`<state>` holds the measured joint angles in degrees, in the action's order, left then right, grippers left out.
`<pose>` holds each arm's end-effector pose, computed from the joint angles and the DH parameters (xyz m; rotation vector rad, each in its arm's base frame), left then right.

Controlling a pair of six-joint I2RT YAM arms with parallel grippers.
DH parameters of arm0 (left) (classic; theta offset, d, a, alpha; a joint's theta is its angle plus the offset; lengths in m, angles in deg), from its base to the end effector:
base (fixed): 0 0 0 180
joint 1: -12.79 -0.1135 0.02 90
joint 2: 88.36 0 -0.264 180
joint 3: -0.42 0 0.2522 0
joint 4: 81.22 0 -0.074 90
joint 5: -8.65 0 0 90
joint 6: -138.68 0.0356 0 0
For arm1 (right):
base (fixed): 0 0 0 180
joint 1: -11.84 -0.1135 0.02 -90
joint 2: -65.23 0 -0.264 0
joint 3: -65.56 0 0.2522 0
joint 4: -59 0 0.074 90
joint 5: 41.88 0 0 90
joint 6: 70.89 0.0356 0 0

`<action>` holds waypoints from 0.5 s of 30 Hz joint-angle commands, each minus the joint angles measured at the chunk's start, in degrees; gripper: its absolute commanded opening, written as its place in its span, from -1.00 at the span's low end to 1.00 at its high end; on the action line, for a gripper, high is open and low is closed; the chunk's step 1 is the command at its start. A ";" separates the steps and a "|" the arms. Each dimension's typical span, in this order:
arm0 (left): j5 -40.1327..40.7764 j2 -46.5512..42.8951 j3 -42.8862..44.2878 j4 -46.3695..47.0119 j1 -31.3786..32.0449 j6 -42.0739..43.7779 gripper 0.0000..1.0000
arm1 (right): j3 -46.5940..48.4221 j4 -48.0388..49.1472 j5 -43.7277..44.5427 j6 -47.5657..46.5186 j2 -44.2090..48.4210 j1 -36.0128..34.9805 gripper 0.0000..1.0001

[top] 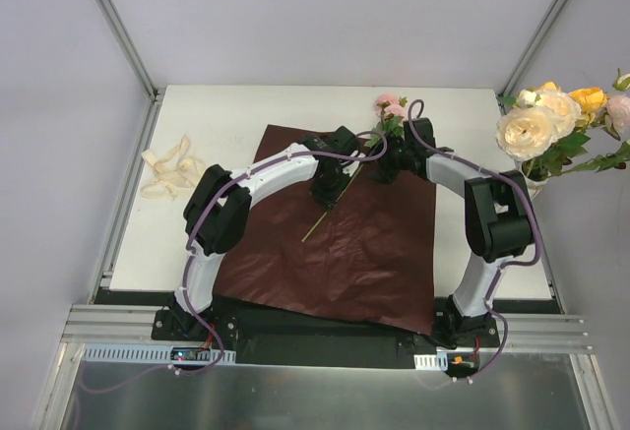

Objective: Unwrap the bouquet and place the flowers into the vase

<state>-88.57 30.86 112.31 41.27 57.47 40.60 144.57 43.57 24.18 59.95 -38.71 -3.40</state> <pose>0.3136 -0.3164 0.2128 0.9073 2.6191 -0.4315 0.3758 0.1174 0.1944 0.3007 2.3805 0.9660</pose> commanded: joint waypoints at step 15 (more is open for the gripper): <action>-3.50 -4.08 -0.04 -1.34 0.49 0.25 -1.00 | 10.42 -1.57 2.14 -6.20 -7.94 0.13 -0.62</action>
<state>-90.30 30.83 112.29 41.07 57.45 40.58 150.98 43.92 24.37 58.20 -47.03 -3.40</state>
